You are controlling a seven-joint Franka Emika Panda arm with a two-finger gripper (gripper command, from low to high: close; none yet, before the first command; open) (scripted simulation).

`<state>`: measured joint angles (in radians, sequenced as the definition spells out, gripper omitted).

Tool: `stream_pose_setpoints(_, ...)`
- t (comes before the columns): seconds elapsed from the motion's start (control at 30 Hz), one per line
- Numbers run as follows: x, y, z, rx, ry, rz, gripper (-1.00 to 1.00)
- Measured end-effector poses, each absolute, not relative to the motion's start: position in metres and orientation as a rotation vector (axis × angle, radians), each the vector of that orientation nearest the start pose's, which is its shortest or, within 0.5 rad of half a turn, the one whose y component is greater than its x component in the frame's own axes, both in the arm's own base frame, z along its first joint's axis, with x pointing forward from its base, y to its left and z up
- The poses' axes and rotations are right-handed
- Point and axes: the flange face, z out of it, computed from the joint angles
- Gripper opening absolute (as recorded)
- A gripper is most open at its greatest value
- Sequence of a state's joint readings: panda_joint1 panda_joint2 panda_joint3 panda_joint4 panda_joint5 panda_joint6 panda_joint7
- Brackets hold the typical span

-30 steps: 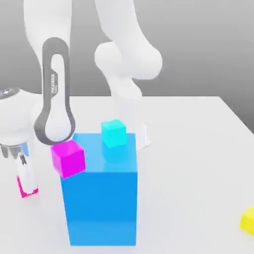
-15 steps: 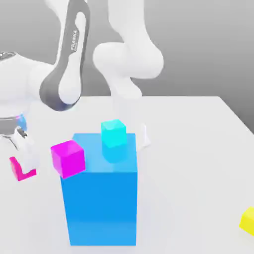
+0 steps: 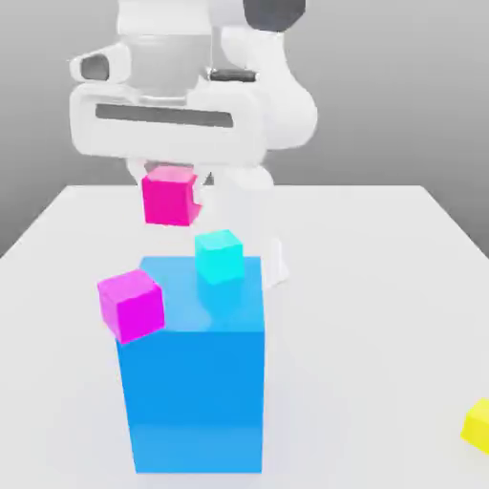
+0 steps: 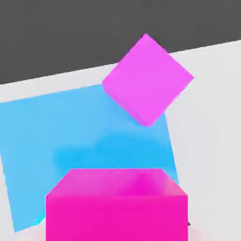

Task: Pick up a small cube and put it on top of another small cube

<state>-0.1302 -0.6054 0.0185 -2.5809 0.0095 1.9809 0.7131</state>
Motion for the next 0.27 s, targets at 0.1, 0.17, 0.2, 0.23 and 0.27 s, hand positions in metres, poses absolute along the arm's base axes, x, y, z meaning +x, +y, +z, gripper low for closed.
stream_pose_setpoints(0.1, 0.355, -0.033, 0.428, -2.894, 1.21, 0.002, -1.0)
stream_pose_setpoints(0.17, 0.354, -0.032, 0.405, -2.896, 1.204, 0.003, 1.0)
stream_pose_setpoints(0.2, 0.354, -0.032, 0.405, -2.896, 1.204, 0.003, 1.0)
stream_pose_setpoints(0.23, 0.354, -0.032, 0.405, -2.896, 1.204, 0.003, 1.0)
stream_pose_setpoints(0.27, 0.354, -0.032, 0.405, -2.896, 1.204, 0.003, 1.0)
